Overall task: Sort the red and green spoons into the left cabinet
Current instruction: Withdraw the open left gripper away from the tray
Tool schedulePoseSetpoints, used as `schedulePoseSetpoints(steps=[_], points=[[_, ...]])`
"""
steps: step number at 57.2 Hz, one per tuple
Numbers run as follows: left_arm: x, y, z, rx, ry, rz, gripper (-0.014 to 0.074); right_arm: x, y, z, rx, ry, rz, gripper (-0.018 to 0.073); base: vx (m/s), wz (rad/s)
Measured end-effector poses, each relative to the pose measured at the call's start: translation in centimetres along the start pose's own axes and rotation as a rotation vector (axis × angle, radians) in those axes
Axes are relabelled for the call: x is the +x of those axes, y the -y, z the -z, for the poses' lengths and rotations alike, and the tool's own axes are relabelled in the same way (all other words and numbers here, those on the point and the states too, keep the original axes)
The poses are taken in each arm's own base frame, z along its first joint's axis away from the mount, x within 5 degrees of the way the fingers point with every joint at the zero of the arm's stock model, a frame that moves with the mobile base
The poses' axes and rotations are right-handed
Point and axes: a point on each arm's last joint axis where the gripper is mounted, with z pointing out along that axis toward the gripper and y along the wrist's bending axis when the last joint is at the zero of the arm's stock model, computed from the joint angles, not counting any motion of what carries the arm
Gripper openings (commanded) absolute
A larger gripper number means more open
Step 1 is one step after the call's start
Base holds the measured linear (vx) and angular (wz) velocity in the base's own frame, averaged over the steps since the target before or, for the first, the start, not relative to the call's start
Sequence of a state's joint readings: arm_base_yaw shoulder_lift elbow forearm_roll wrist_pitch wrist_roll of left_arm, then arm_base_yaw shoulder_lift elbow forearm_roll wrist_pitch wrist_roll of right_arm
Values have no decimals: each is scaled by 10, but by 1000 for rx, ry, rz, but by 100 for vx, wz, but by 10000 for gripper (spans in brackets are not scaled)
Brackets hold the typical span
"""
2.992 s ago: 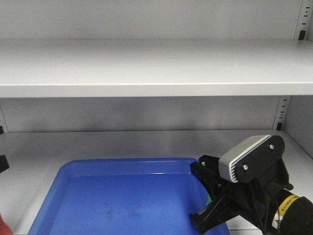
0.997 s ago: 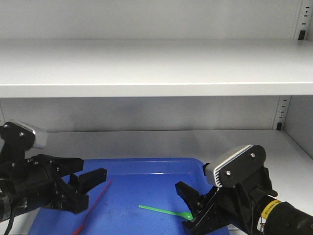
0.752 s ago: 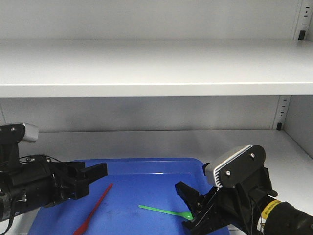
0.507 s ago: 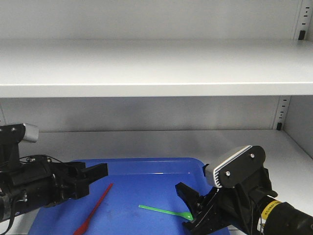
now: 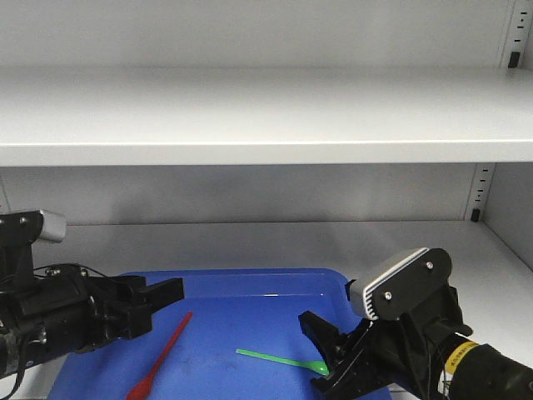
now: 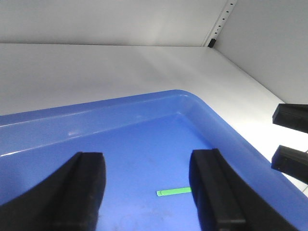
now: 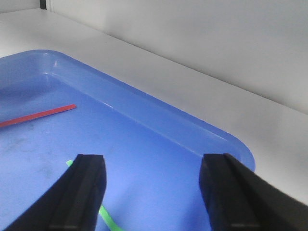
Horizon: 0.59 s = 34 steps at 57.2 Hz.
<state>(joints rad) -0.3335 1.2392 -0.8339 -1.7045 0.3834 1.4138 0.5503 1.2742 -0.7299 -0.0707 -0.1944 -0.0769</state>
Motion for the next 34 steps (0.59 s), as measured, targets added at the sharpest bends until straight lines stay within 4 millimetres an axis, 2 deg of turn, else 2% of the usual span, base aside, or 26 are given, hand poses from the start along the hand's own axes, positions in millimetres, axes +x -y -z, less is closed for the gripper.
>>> schedulePoseSetpoints(steps=[18,25,34], points=[[0,-1,0,-12,1,2,472,0,0,0,0,0,0,487,0,0],[-3,-2,5,-55,19,41,358,0,0,0,0,0,0,487,0,0],[-12,7,28,-89,44,3,159,0,0,0,0,0,0,487,0,0]])
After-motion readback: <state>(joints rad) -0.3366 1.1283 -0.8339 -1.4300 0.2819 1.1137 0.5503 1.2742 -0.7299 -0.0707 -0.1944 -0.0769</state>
